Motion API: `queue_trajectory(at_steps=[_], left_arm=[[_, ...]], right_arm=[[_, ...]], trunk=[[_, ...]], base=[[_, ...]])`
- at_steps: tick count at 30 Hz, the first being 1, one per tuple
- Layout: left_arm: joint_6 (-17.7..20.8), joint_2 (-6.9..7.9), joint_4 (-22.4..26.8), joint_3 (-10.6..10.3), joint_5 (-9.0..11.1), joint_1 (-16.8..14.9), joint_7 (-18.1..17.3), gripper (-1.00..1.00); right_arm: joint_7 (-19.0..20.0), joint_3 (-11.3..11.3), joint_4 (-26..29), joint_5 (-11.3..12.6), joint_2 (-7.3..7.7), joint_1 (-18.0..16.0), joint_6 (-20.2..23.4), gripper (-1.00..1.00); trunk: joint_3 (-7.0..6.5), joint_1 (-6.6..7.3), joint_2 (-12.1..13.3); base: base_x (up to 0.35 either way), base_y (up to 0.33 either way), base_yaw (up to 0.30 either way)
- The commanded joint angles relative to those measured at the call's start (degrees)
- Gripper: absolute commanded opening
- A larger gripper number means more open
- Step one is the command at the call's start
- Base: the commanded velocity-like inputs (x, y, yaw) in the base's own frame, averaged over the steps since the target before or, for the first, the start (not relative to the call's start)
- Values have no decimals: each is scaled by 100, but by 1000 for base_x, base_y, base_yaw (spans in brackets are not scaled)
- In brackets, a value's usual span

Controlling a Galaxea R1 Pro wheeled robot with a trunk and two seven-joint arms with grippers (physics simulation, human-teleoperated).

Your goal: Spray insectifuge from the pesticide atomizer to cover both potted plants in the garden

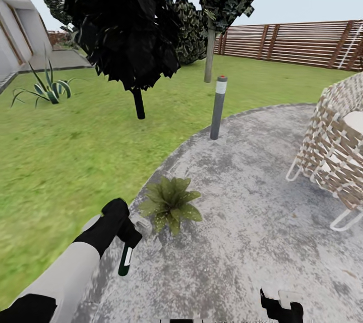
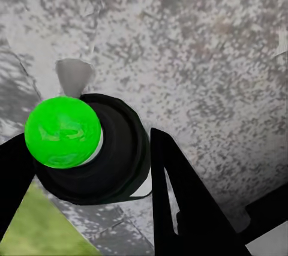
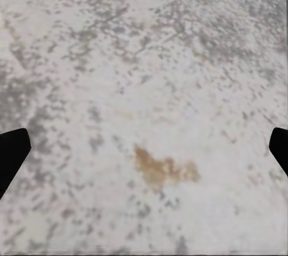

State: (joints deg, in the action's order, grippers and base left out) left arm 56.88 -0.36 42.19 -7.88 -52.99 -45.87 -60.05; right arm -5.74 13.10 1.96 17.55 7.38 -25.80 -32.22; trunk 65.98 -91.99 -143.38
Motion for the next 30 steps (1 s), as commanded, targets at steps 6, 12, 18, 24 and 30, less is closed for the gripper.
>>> queue_trajectory(at_steps=[6, 12, 18, 24, 30], left_arm=[[42, -7, 17, -7, -62, -131, -66, -100], [94, -72, 17, -19, -54, -346, -68, -100], [95, -35, 17, -21, -52, -333, -69, -100], [91, -68, 16, -14, -45, -271, -69, -100], [86, -39, 16, -3, -37, -264, -69, -100]], right_arm=[[-33, 49, -3, 20, 0, -4, -13, 100], [-33, 47, -3, 20, 0, -4, -15, 100], [-33, 44, -3, 20, 0, -4, -19, 100], [-33, 50, -3, 20, 0, -4, -14, 100], [-33, 44, -3, 20, 0, -4, -13, 100]], trunk=[[-14, 1, -2], [-25, 1, -2], [-25, 1, -2], [-38, 1, -2], [-73, 1, -2]], base=[[-23, 303, -260], [4, 307, -151], [41, 320, -6], [200, 278, -81], [240, 239, -235]])
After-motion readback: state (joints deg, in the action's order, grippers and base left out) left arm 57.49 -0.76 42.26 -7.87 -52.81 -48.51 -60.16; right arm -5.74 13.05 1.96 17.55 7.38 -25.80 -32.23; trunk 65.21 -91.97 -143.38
